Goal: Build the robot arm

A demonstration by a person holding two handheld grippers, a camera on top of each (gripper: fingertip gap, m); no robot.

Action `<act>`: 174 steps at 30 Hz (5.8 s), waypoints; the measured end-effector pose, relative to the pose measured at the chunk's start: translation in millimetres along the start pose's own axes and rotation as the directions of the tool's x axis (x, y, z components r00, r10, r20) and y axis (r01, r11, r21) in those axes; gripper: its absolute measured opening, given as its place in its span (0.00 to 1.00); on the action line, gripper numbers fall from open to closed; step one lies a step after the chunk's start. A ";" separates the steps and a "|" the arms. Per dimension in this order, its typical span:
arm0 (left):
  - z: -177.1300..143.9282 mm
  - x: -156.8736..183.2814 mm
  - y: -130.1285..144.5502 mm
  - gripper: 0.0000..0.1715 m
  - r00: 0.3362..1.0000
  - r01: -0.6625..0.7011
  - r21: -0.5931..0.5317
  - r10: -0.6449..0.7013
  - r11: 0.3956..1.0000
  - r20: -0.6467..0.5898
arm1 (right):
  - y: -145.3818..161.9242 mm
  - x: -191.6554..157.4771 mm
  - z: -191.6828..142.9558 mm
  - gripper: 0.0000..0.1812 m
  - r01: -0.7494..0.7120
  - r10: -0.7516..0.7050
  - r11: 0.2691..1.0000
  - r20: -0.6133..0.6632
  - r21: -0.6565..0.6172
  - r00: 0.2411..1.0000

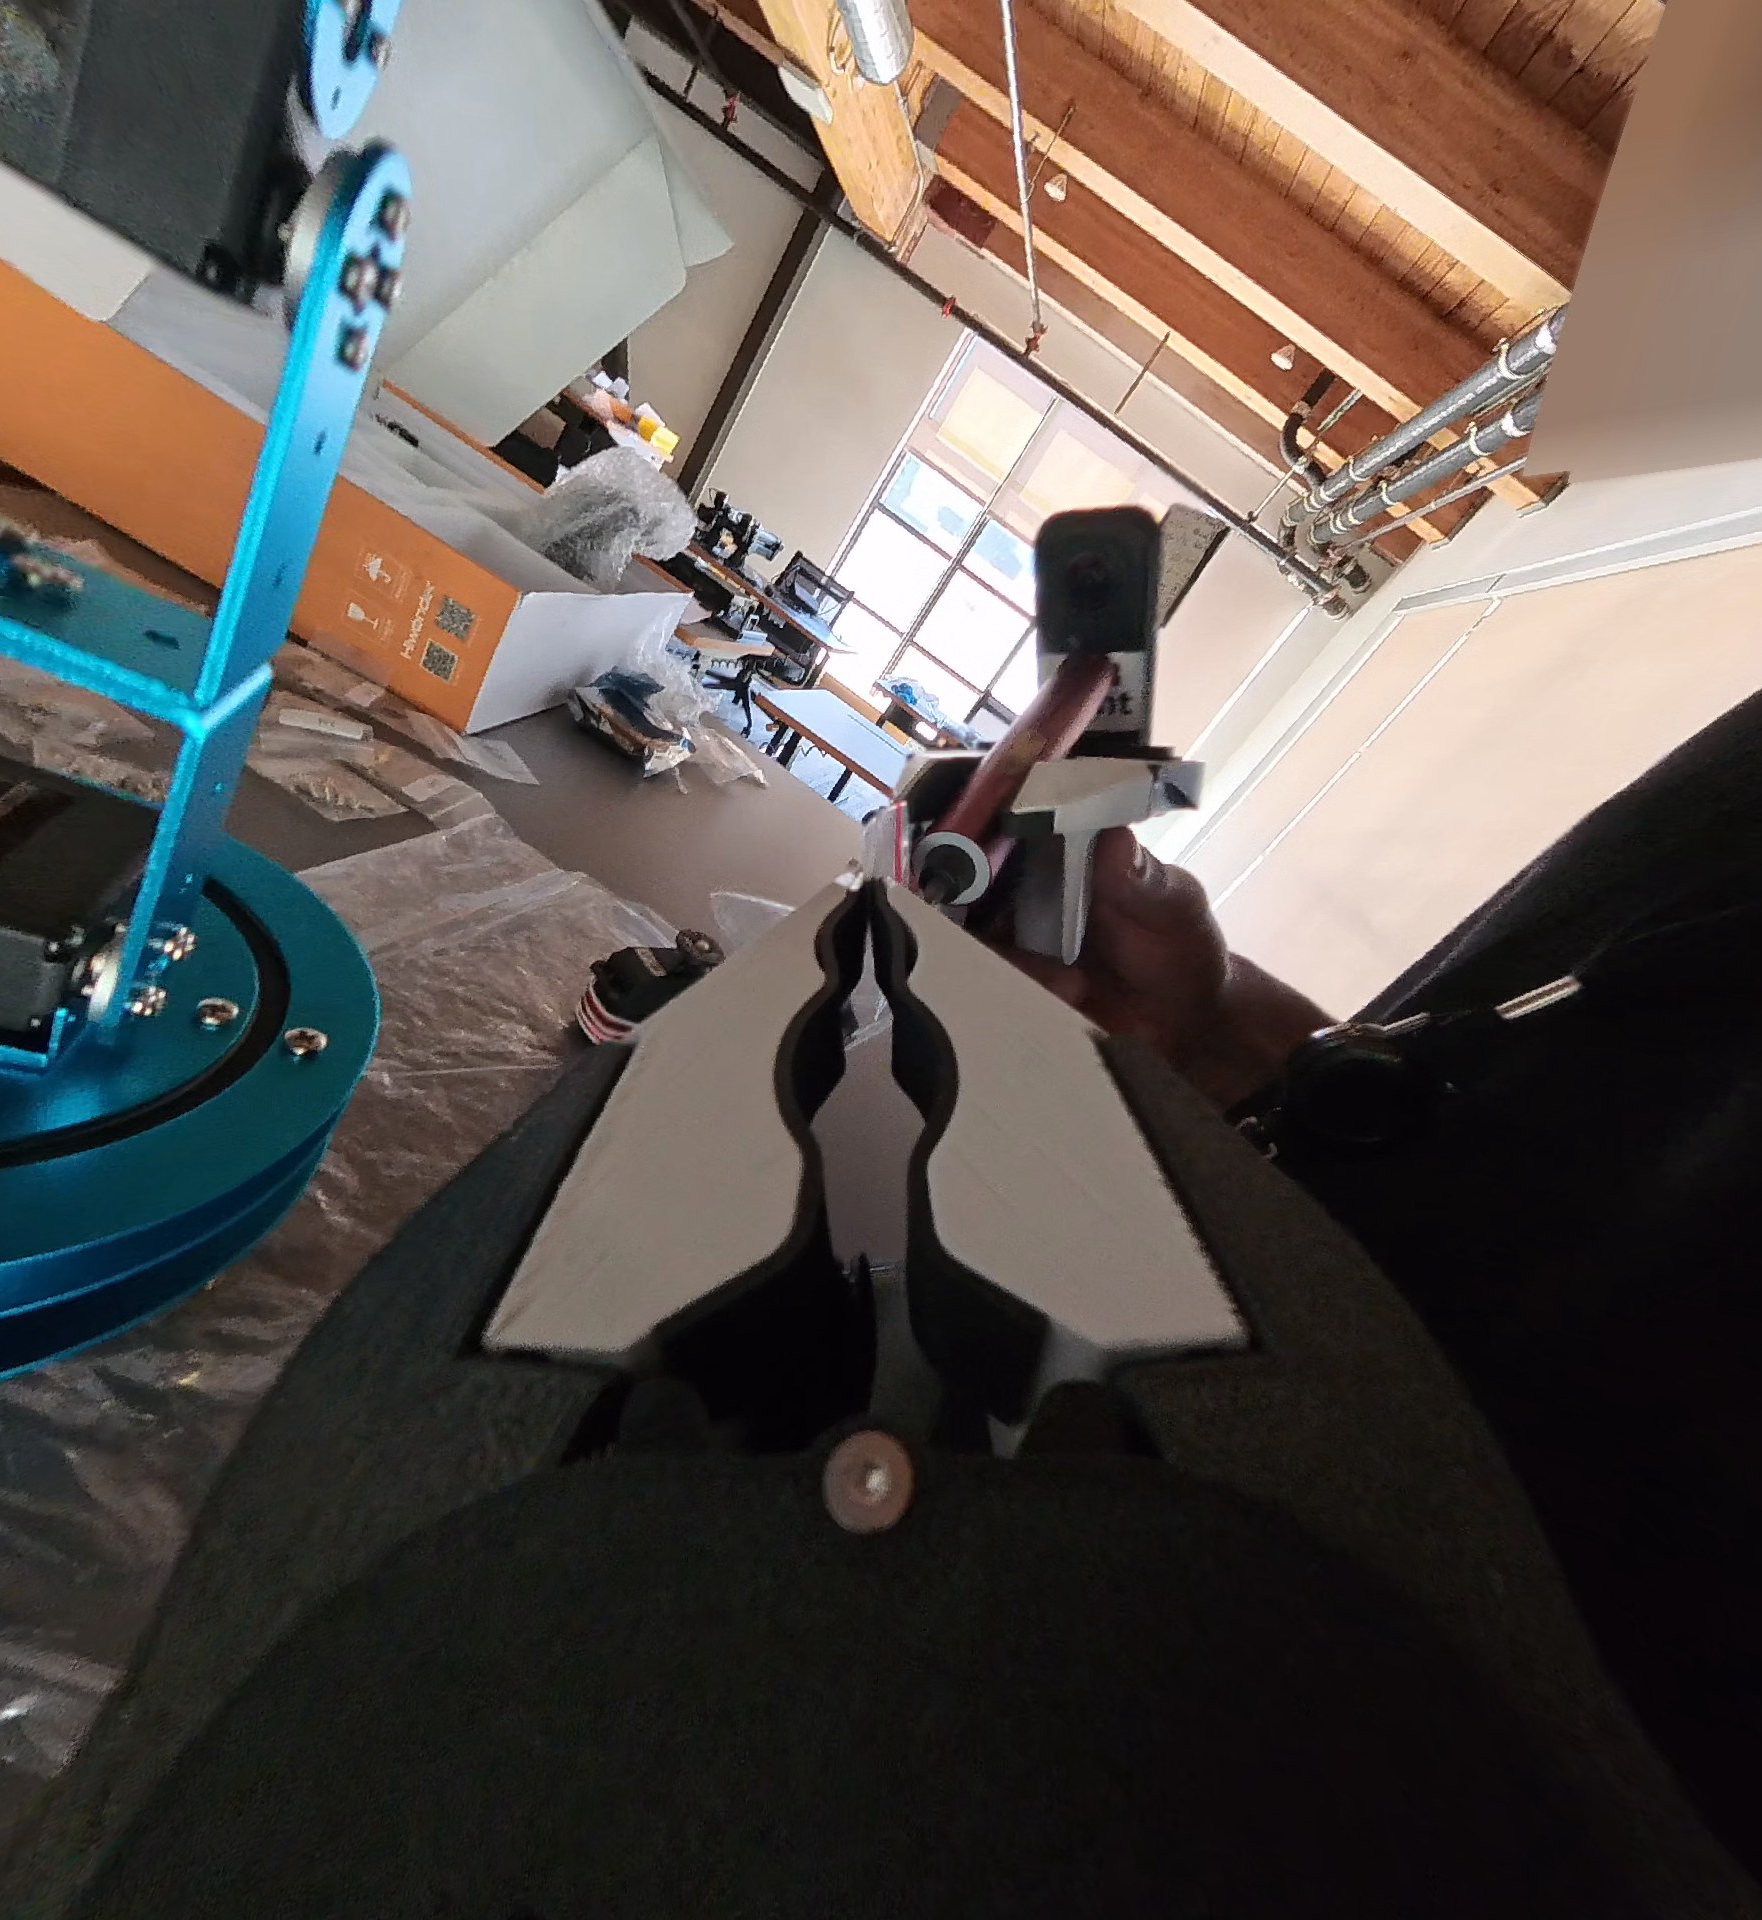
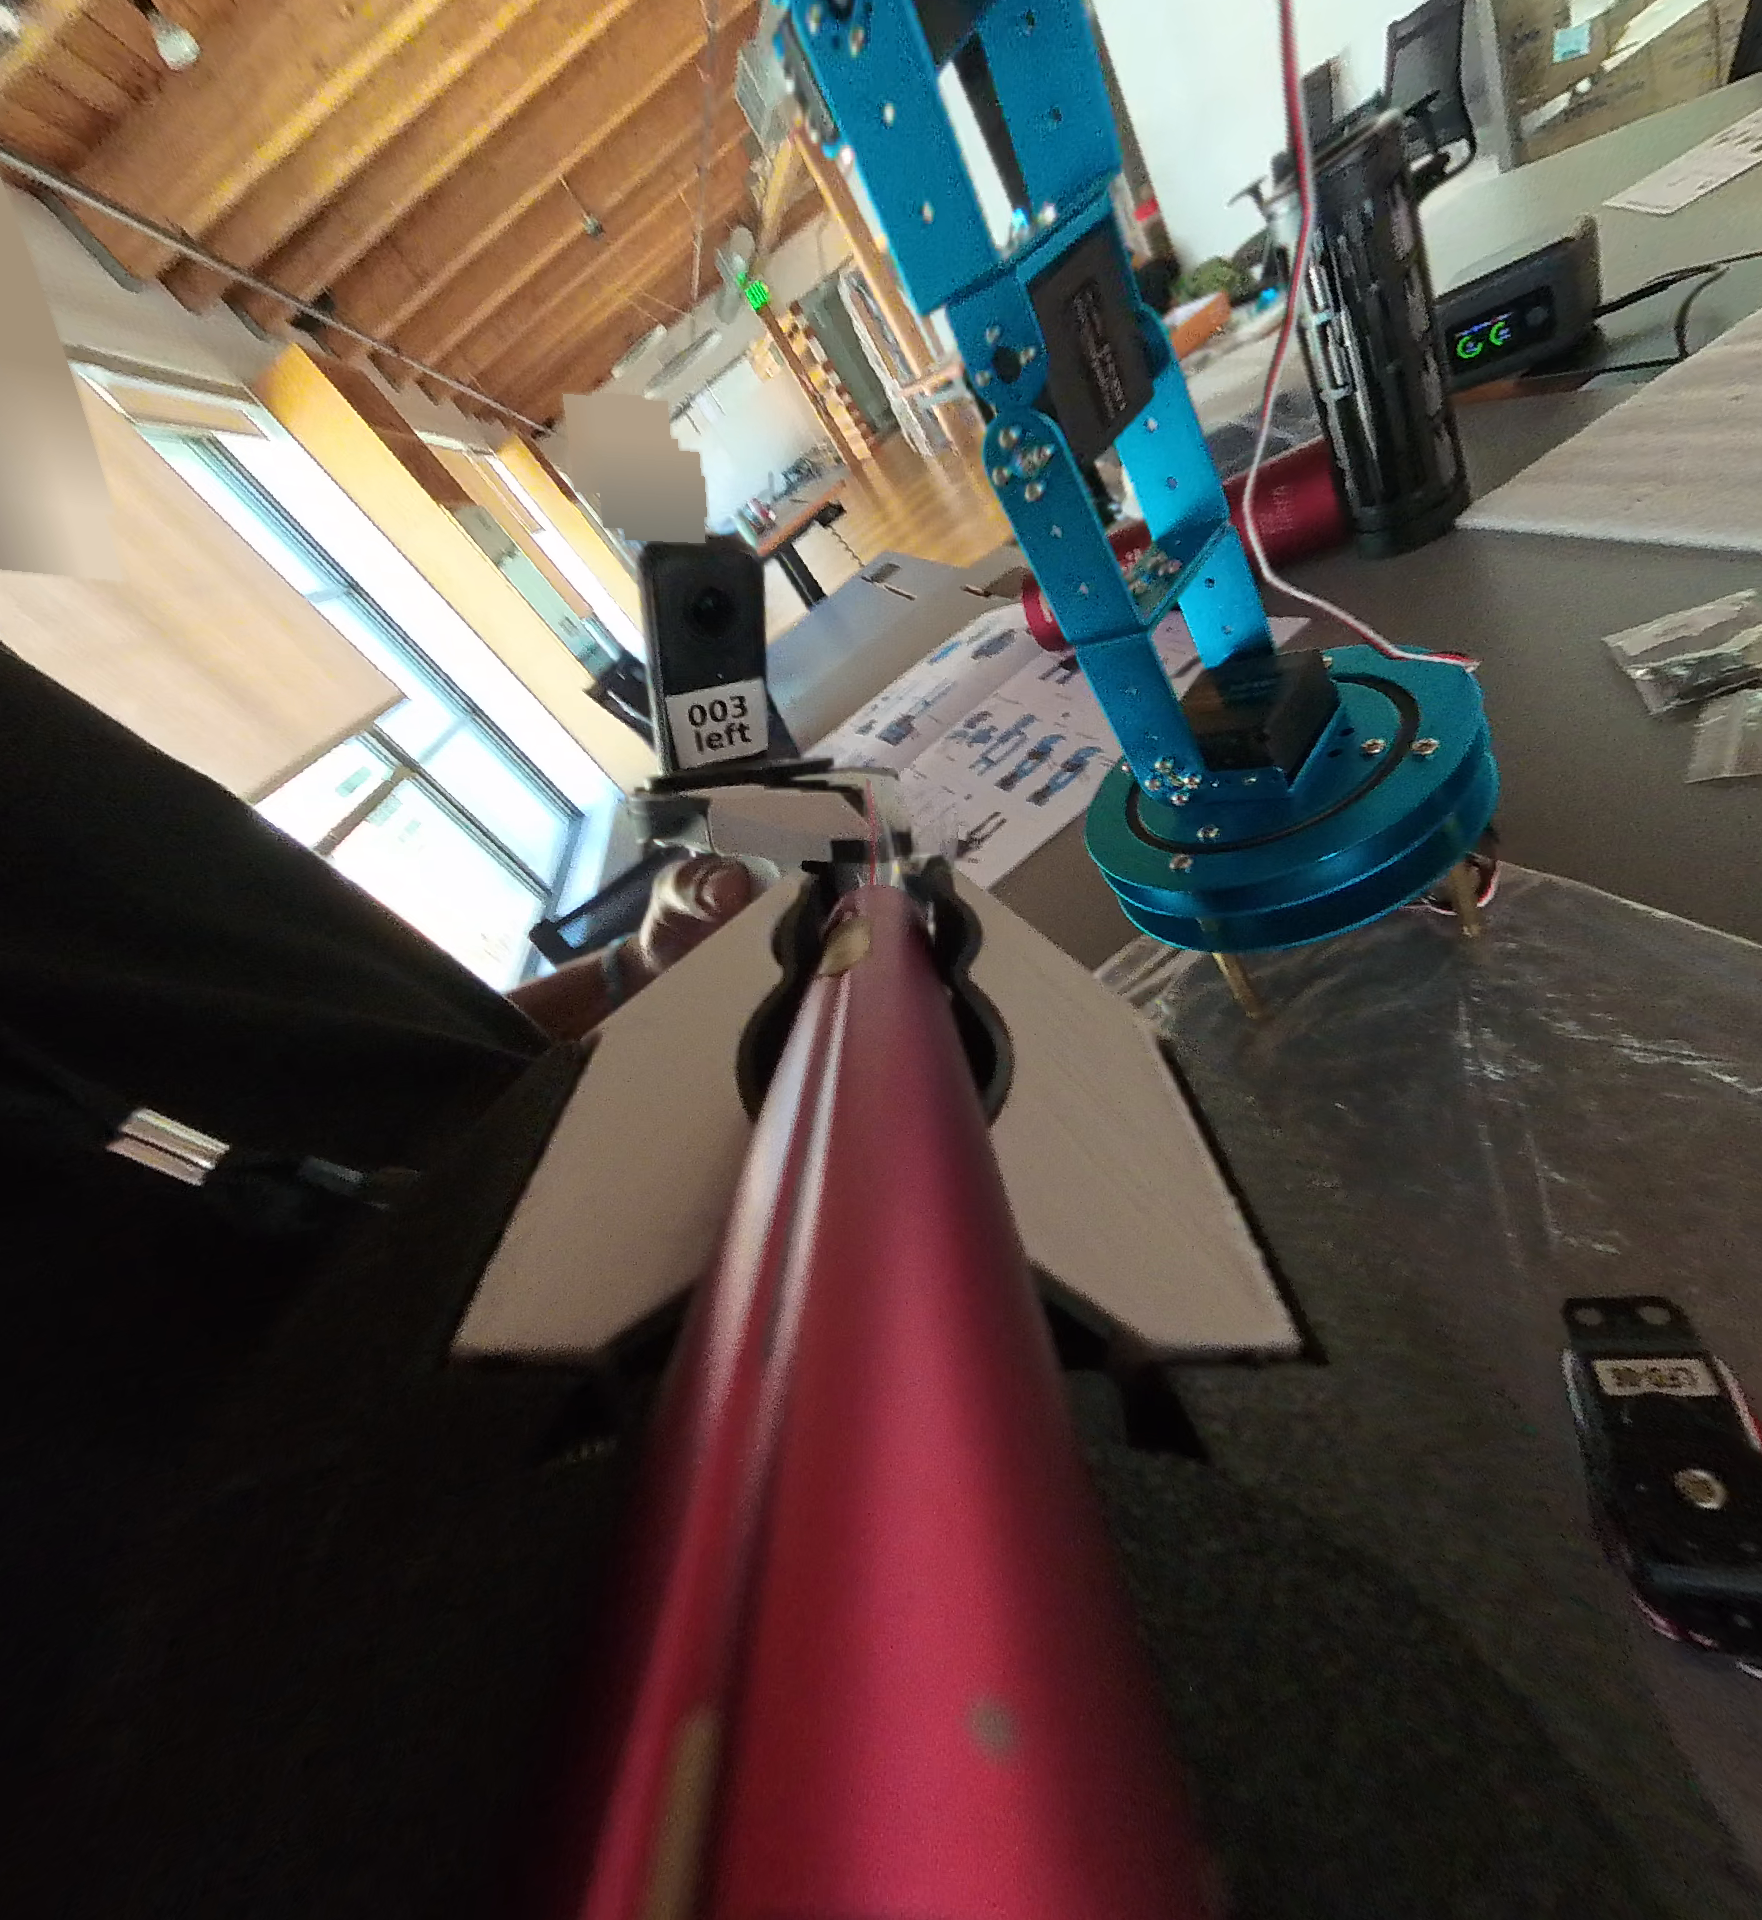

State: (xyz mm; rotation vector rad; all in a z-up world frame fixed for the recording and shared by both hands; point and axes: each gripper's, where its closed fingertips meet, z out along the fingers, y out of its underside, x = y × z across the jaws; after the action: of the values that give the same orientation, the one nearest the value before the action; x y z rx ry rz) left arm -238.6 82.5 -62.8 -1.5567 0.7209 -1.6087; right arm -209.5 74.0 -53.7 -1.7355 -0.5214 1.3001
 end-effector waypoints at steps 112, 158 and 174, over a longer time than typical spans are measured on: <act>-32.1 -80.5 123.9 0.00 0.644 0.580 -0.253 -0.246 0.774 0.725 | 101.9 74.5 29.8 0.12 -0.064 0.024 0.963 -0.153 -0.261 0.988; -15.0 -43.5 92.9 0.00 0.846 0.335 -0.236 -0.181 0.912 0.502 | 14.1 224.8 -166.2 0.12 -0.087 -0.351 0.362 -0.223 -0.928 0.909; -15.4 -45.6 98.4 0.00 0.863 0.311 -0.288 -0.143 0.905 0.485 | -43.6 134.4 -88.0 0.12 0.103 -0.100 0.972 0.024 -0.209 0.995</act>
State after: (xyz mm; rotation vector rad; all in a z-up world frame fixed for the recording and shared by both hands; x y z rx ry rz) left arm -242.0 65.1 -170.9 -2.2661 0.6013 -1.2319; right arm -72.7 163.5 -85.2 -1.8472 -0.7691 1.2208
